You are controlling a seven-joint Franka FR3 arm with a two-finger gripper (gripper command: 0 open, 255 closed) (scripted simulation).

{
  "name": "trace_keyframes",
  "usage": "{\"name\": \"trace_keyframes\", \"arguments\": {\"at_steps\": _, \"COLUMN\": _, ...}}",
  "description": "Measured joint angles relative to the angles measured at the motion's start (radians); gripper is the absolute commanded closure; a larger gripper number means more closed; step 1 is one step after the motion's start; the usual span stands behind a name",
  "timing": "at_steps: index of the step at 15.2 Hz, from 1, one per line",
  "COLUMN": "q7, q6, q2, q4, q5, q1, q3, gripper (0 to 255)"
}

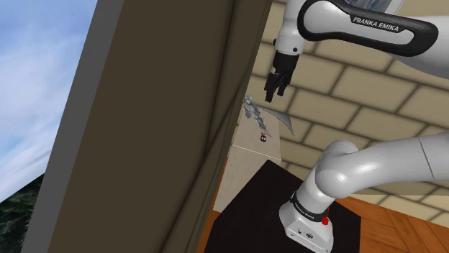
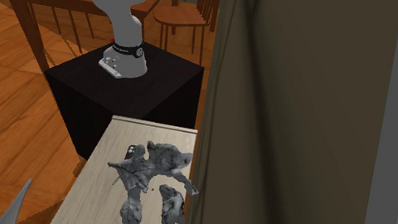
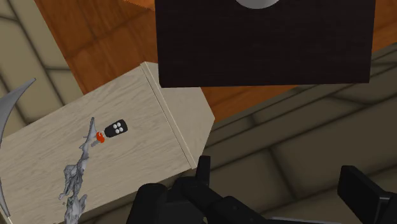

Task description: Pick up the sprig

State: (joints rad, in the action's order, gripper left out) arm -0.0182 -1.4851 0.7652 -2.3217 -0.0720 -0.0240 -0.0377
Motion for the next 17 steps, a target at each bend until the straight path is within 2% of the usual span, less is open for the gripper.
{"name": "trace_keyframes", "arguments": {"at_steps": 2, "q7": 0.001, "q6": -0.013, "q2": -0.006, "q4": -0.006, "q5": -0.007, "q1": -0.003, "q3": -0.002, "gripper": 0}}
{"name": "trace_keyframes", "arguments": {"at_steps": 6, "q7": 0.010, "q6": -0.116, "q2": -0.053, "q4": -0.052, "q5": -0.064, "q1": -0.031, "q3": -0.027, "gripper": 0}}
{"name": "trace_keyframes", "arguments": {"at_steps": 14, "q7": 0.004, "q6": -0.372, "q2": -0.231, "q4": -0.099, "q5": -0.189, "q1": -0.097, "q3": -0.085, "gripper": 0}}
{"name": "trace_keyframes", "arguments": {"at_steps": 17, "q7": 0.001, "q6": -0.448, "q2": -0.306, "q4": -0.085, "q5": -0.235, "q1": -0.125, "q3": -0.109, "gripper": 0}}
